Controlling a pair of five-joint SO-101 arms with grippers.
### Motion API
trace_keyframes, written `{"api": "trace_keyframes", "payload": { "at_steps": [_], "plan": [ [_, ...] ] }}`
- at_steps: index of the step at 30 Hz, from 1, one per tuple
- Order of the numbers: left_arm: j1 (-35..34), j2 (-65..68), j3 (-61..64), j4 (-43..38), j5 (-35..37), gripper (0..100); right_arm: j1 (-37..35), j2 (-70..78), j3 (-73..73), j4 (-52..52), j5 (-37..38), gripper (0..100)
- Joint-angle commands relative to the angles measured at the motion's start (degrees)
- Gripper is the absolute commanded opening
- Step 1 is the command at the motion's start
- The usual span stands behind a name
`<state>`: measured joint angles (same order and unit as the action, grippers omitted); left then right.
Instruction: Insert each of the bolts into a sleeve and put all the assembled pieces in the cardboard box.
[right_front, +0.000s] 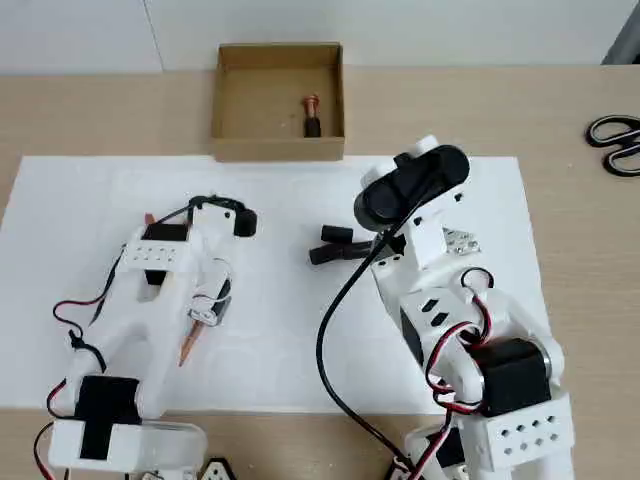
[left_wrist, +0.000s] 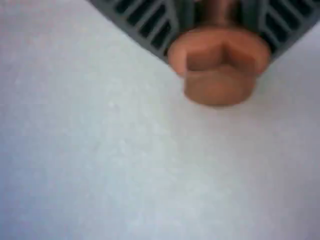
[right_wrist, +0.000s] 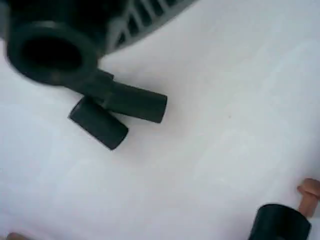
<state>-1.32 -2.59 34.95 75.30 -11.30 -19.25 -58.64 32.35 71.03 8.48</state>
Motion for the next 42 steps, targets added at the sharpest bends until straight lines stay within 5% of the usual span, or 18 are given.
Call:
{"api": "trace_keyframes", "payload": {
  "at_steps": [1, 11, 18, 21, 26, 34, 42],
  "plan": [
    [-0.09, -0.62, -7.78, 4.22, -0.18, 1, 0.57, -1.27, -0.26, -1.45, 0.09, 0.3],
    [-0.09, -7.21, -32.31, 20.66, -0.18, 1, 0.66, -1.36, -0.44, -1.45, 0.44, 0.3],
    [-0.09, -20.22, -34.42, 23.21, -0.18, 1, 0.4, -1.36, -0.44, -1.45, 0.0, 0.3],
    [-0.18, -26.02, -34.42, 21.54, 0.7, 1, 0.4, -1.36, -0.26, -1.45, -0.18, 0.4],
    [0.26, -32.88, -34.33, 13.45, 12.22, 1, 0.4, -1.36, -0.18, -1.01, -1.76, 0.4],
    [11.08, -35.78, -29.93, 10.55, 26.11, 1, -0.57, -2.24, 1.14, -1.27, -9.49, 0.4],
    [12.4, -36.04, -24.92, 0.0, 28.48, 1, -7.34, -22.9, 15.65, -8.04, -9.49, 0.4]
  ]
}}
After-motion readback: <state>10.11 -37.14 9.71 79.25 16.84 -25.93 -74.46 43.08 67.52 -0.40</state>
